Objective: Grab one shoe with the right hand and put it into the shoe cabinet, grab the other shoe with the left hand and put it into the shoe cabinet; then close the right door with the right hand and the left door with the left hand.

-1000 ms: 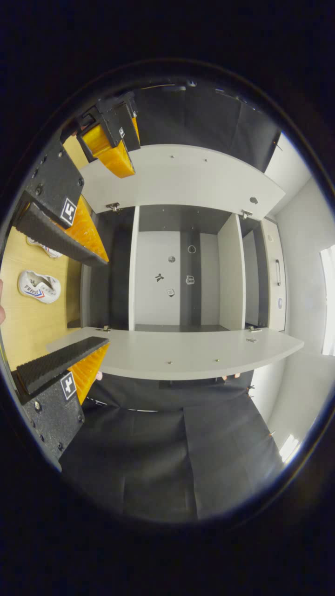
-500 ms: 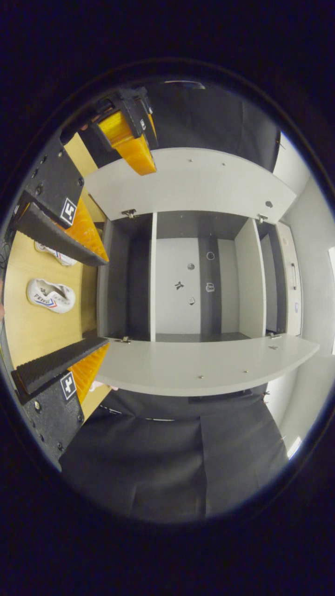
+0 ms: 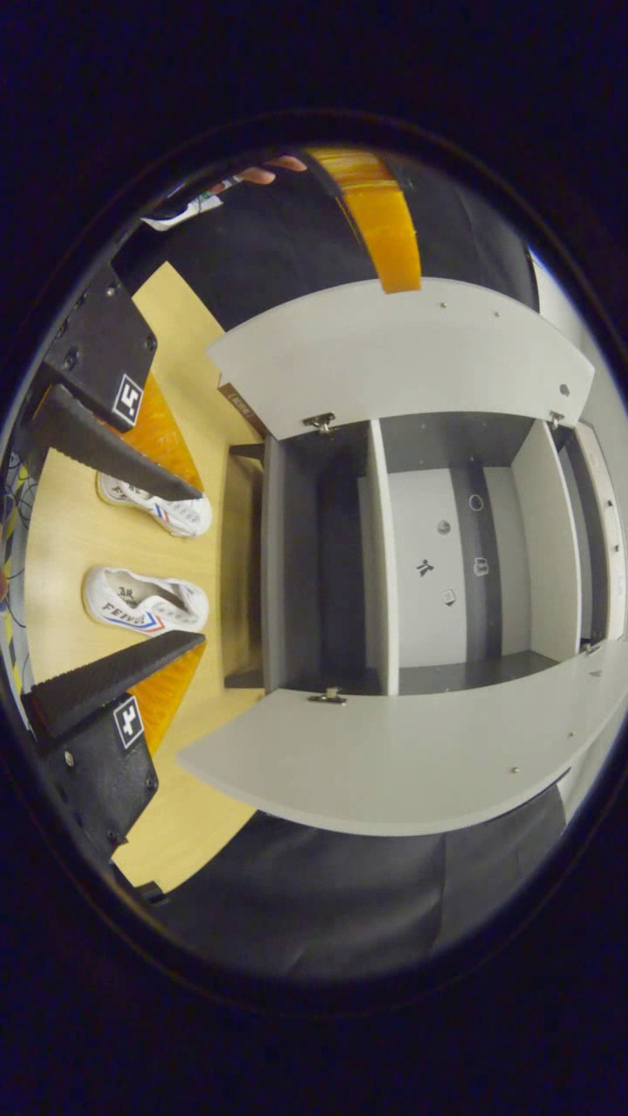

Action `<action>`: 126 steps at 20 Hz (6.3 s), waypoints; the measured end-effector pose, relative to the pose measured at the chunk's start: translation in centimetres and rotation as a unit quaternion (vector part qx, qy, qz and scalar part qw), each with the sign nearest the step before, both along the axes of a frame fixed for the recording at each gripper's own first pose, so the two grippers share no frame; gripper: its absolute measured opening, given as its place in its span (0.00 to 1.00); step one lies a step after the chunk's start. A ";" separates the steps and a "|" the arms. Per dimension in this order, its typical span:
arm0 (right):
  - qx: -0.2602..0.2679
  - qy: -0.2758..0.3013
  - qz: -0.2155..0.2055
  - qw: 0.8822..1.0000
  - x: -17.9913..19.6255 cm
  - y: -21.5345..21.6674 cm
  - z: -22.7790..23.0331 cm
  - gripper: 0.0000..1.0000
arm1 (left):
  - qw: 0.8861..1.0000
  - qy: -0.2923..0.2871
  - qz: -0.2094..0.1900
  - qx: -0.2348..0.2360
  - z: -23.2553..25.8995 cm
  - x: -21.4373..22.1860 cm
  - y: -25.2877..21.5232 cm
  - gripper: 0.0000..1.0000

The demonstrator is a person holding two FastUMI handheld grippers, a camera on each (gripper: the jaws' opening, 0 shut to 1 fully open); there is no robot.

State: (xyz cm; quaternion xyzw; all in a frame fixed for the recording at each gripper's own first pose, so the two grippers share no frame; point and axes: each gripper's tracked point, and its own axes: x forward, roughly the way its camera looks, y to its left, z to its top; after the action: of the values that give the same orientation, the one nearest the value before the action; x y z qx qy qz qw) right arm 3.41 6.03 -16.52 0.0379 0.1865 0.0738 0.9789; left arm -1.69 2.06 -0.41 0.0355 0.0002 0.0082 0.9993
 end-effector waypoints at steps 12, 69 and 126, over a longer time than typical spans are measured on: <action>-0.015 0.115 0.006 0.993 5.1 1.3 -11.2 0.63 | 1.000 0.015 0.023 -0.011 -1.5 0.5 3.7 0.95; -0.126 -0.005 0.000 0.992 33.5 0.1 20.7 0.04 | 0.998 0.037 -0.002 -0.054 -3.0 1.1 3.5 0.95; -0.019 -0.173 -0.111 0.978 -2.8 -12.4 12.1 0.99 | 0.963 0.264 -0.044 -0.031 -26.9 1.3 -0.5 0.96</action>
State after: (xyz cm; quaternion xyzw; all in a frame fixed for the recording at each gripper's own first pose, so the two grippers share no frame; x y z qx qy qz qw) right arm 0.63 -6.40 -4.44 0.0266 0.0104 -0.0339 0.9990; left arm -0.36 1.54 -27.26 0.0049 0.2625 -0.0455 0.9639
